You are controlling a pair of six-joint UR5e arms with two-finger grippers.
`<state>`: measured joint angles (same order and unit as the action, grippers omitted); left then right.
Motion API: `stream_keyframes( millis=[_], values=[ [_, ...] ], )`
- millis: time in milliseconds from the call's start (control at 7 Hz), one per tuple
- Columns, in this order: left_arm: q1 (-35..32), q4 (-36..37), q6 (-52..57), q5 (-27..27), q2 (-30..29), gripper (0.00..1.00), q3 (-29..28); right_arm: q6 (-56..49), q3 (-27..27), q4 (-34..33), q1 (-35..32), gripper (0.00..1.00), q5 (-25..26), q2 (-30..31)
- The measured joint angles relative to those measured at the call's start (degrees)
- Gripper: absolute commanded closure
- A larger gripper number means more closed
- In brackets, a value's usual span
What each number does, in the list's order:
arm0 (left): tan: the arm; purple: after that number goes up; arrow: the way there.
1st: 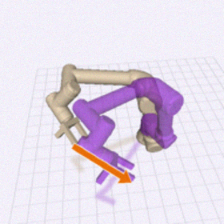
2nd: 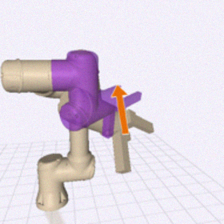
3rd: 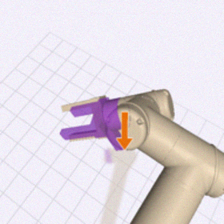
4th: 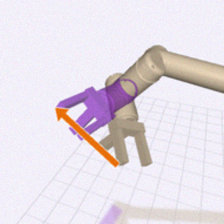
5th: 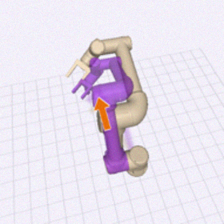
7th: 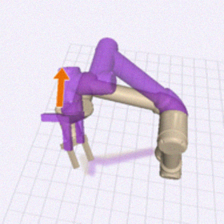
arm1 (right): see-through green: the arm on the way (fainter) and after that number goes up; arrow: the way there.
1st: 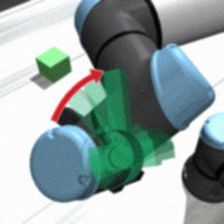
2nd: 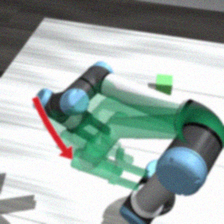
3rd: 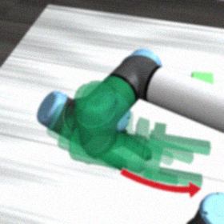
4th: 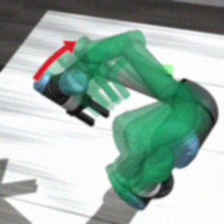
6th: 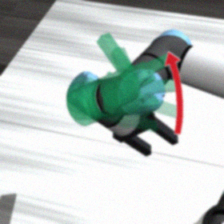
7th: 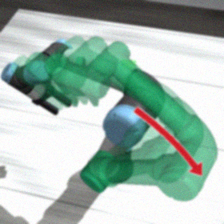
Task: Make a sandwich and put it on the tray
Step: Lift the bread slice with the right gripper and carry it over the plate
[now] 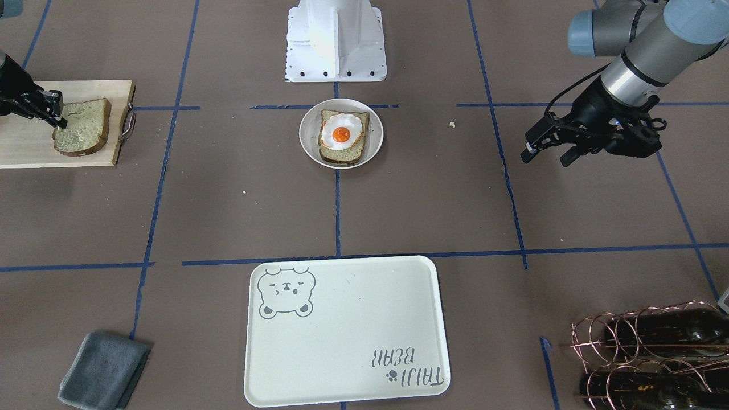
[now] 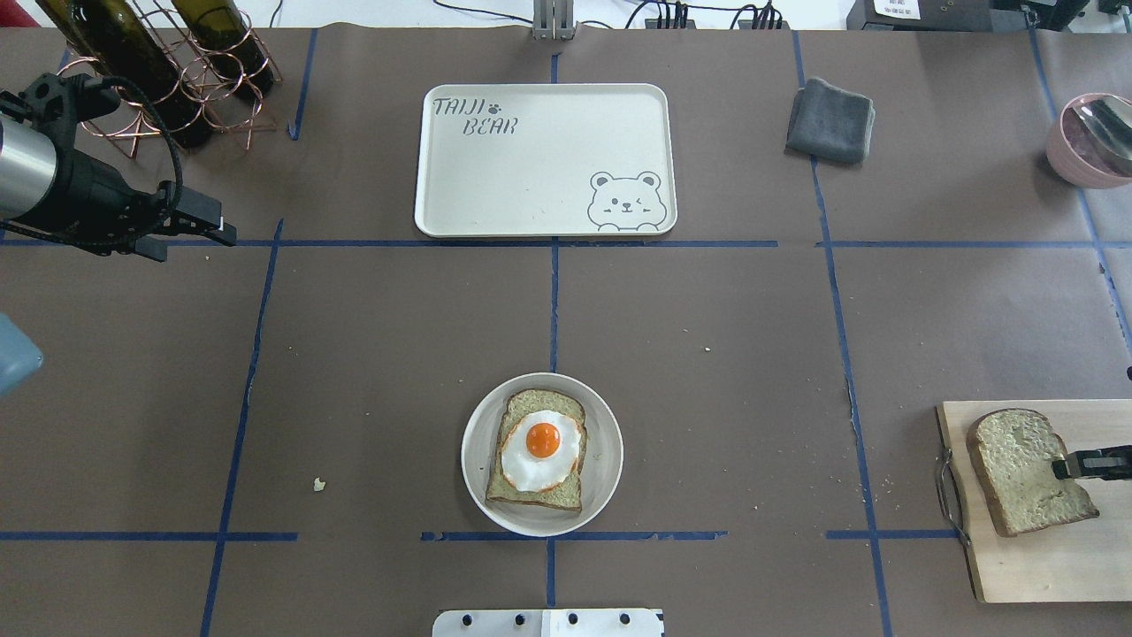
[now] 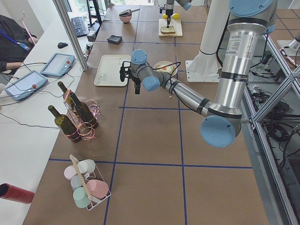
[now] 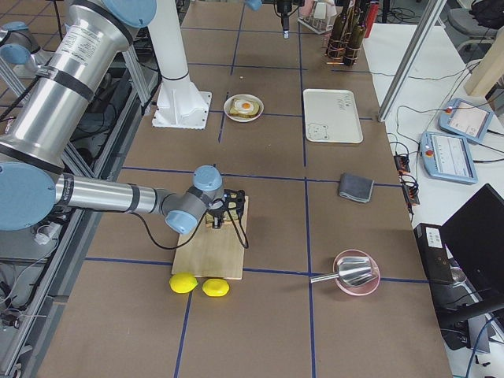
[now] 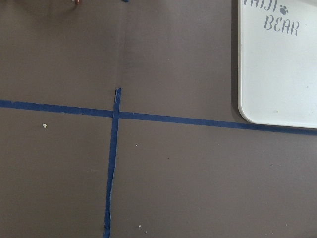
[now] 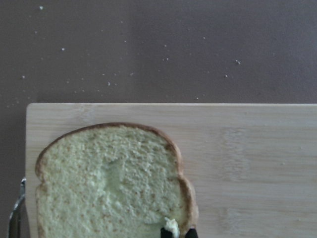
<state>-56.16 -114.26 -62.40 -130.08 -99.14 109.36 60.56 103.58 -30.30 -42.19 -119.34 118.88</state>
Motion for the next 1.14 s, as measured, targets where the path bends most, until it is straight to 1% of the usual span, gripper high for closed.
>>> stream_keyframes(
  millis=[143,286,429,571,714,857,1000,1143],
  values=[
    [0.0,0.0,0.0,0.0,-0.1,0.00,-0.1,0.0,1.7,0.6,-0.7,1.00,-0.5,0.2],
    [0.0,0.0,0.0,0.0,-0.1,0.00,-0.2,-0.1,4.0,0.9,-3.0,1.00,-2.2,0.2],
    [0.0,0.0,0.0,0.0,-0.2,0.00,-0.3,-0.1,5.6,1.0,-7.1,1.00,-6.2,-0.5],
    [0.0,0.0,0.0,0.0,-0.2,0.00,-0.3,0.1,6.6,1.1,-12.1,1.00,-11.6,-2.1],
    [0.0,0.0,0.0,-0.1,-0.2,0.00,-0.3,0.7,7.2,1.1,-15.8,1.00,-15.9,-4.8],
    [0.0,0.0,0.0,-0.1,-0.2,0.00,-0.4,2.9,7.4,0.6,-17.5,1.00,-18.4,-9.3],
    [0.0,0.0,0.0,-0.1,-0.3,0.00,-0.4,7.4,7.1,-1.6,-17.2,1.00,-19.3,-16.4],
    [0.0,-0.1,0.0,-0.1,-0.3,0.00,-0.6,11.9,6.8,-7.0,-15.0,1.00,-19.1,-25.1]
  ],
)
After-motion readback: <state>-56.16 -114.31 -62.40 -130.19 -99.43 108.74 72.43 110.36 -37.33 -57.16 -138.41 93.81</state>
